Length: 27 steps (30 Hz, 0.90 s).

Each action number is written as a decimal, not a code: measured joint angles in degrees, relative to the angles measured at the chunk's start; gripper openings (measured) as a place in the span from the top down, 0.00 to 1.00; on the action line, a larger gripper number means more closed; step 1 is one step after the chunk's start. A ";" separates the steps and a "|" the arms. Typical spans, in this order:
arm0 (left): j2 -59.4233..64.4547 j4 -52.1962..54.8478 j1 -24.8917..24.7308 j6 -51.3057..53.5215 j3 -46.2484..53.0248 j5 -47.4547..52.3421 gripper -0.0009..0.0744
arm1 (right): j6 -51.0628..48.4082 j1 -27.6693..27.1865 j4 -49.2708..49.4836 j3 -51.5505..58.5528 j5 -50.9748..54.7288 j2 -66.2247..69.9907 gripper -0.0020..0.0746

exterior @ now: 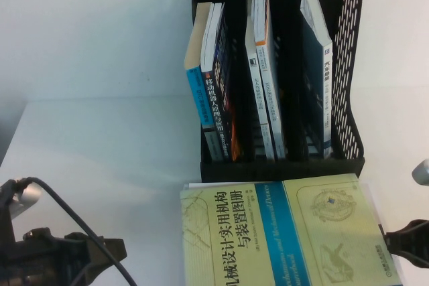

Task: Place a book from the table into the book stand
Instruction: Push book with right arm

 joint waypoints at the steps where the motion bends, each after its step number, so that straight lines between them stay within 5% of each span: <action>1: 0.00 0.00 0.00 0.00 0.00 0.00 0.99 | -0.10 0.44 0.10 0.00 0.00 0.00 0.98; 27: 0.00 0.00 0.00 1.28 0.00 0.09 0.99 | -0.48 1.40 0.30 -2.59 1.07 0.10 0.97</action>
